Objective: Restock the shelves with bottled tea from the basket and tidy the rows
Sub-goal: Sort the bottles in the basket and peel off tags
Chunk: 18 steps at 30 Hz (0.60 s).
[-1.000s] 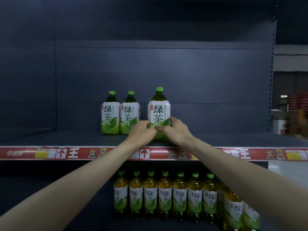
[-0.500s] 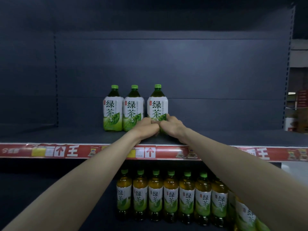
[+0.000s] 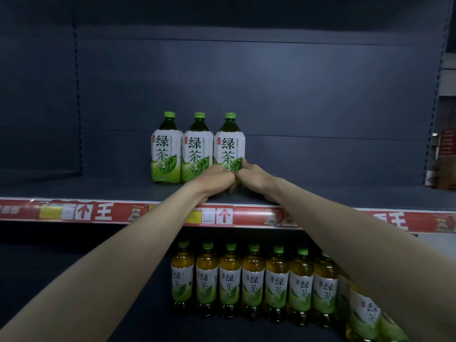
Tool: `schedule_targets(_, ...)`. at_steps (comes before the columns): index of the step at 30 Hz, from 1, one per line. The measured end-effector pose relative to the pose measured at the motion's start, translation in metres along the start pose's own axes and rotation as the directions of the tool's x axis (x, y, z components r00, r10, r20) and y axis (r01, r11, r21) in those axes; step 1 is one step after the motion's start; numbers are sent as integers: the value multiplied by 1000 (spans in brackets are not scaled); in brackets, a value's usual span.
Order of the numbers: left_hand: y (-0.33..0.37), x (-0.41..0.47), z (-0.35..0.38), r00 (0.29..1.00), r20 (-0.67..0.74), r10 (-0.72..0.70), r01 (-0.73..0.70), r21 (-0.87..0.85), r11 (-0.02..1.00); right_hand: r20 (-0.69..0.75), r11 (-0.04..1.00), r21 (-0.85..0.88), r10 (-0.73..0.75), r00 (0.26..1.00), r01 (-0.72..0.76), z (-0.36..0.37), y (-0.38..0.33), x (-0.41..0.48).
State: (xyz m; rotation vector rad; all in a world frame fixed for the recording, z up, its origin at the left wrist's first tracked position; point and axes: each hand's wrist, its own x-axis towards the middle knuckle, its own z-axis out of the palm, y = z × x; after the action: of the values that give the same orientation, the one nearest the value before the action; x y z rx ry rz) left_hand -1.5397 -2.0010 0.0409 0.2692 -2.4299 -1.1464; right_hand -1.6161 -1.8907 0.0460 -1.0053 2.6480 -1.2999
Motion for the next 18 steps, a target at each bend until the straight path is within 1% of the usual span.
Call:
schedule_targets(2, 0, -2, -1, 1000, 2, -11, 11, -32, 999, 1, 999, 32, -8, 1000, 8, 1, 4, 4)
schedule_targets(4, 0, -5, -2, 1000, -15, -25, 24, -78, 997, -33, 998, 55, -4, 999, 6, 0, 2, 3)
schedule_targets(6, 2, -6, -3, 997, -66, -44, 33, -148, 988, -107, 997, 83, 16, 994, -7, -1, -3, -6)
schedule_targets(8, 4, -11, -4, 989, -139, -42, 9, -231, 973, -175, 994, 107, 30, 984, -11, -7, -7, -18)
schedule_targets(9, 5, -13, -5, 986, -167, -29, -13, -247, 969, -197, 994, 112, 29, 980, -7, -10, -7, -22)
schedule_targets(11, 9, -21, -8, 978, -206, -14, -39, -253, 967, -228, 992, 123, 5, 974, 24, -16, -9, -35)
schedule_targets(14, 24, -40, -10, 965, -264, -5, -85, -329, 941, -274, 982, 160, -51, 960, 97, -24, -14, -60)
schedule_targets(18, 44, -72, -2, 965, -263, 15, -138, -456, 879, -338, 962, 224, -75, 938, 157, -31, -11, -95)
